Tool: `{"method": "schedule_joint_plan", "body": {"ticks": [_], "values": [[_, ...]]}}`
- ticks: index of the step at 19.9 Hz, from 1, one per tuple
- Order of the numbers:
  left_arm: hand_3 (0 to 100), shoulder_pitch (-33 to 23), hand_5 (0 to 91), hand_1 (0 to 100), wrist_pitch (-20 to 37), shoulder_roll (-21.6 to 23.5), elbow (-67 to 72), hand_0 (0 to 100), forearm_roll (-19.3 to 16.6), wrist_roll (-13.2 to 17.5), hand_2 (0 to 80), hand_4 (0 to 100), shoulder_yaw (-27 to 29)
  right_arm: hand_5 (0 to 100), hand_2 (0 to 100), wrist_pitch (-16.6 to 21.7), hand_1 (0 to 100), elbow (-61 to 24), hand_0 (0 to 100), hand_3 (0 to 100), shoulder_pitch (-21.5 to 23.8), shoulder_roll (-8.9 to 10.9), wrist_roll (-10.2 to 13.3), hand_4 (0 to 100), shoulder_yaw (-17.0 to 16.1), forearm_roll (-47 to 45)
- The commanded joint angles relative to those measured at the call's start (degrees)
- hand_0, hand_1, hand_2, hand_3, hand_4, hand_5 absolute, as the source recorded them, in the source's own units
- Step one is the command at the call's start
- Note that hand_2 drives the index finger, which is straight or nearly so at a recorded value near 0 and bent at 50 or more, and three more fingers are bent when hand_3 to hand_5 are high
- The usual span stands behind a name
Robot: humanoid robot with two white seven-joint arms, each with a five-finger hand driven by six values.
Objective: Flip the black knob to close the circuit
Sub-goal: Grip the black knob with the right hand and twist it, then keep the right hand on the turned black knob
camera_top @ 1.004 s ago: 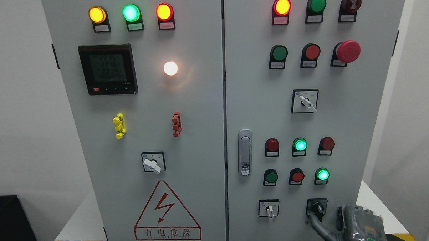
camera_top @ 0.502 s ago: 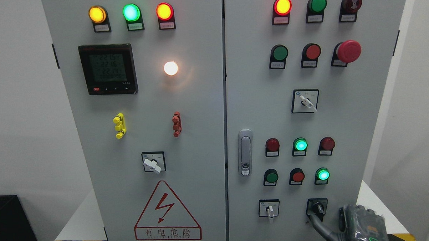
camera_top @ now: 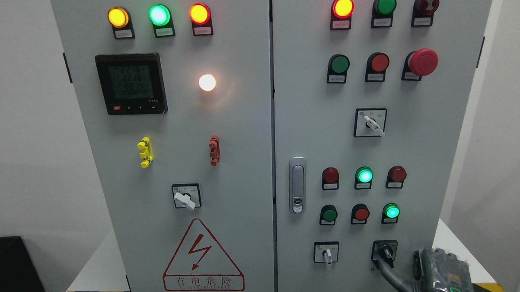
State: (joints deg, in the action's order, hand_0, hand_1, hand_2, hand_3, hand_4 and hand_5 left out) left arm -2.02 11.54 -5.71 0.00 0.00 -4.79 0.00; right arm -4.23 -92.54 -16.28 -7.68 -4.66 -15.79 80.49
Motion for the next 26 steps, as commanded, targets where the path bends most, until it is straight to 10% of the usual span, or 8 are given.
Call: {"method": "schedule_joint_plan", "body": {"ticks": [1, 26], "values": [[0, 0.0, 0.0, 0, 0.0, 0.0, 1.3, 0, -1.1, 0.0, 0.0, 0, -1.1, 74, 76, 0.3, 11, -0.1, 0, 93, -0.3, 0.12, 0.1, 75, -1.7, -0.1], [0, 0.0, 0.0, 0, 0.0, 0.0, 1.2, 0, -1.1, 0.0, 0.0, 0, -1.1, 74, 76, 0.6, 12, -1.2, 0, 93, -1.6, 0.39, -1.1, 75, -2.8, -0.5]]}}
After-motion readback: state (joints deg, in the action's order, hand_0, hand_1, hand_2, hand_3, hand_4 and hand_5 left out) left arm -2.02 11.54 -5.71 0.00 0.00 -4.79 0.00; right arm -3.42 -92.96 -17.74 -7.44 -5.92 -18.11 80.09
